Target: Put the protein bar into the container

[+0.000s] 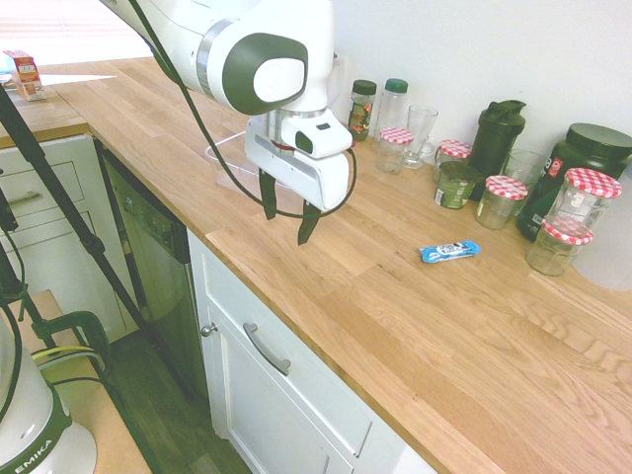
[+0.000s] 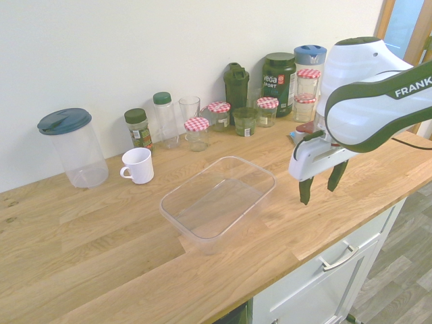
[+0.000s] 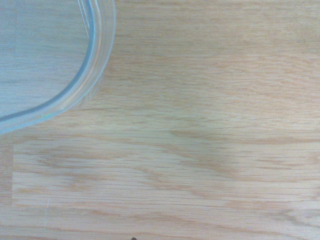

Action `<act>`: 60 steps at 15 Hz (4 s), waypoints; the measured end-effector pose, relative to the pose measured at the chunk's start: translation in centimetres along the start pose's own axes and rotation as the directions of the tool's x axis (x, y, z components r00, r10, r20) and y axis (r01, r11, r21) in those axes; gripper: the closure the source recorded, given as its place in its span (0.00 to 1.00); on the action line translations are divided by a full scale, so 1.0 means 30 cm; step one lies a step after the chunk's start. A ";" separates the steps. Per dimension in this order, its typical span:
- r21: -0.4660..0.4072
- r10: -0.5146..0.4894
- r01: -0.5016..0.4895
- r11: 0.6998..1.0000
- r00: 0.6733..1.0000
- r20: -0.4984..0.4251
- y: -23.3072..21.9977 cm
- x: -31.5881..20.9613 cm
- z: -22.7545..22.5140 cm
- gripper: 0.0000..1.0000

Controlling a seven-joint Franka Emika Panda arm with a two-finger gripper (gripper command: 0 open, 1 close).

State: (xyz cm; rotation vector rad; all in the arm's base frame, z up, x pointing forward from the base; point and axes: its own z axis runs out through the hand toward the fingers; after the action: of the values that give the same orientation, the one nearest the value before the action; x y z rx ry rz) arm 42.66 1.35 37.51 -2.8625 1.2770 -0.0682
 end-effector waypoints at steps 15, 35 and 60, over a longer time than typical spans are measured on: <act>0.111 0.295 -0.293 0.950 0.955 0.002 -0.007 0.589 -0.180 0.00; 0.073 0.427 -0.426 0.902 0.904 0.006 -0.188 1.053 0.117 0.00; 0.024 0.423 -0.424 0.905 0.906 0.029 -0.210 1.039 0.155 1.00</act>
State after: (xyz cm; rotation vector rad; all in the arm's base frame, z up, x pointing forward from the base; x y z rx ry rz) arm 68.33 -17.68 34.16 -2.4813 1.8397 -0.0497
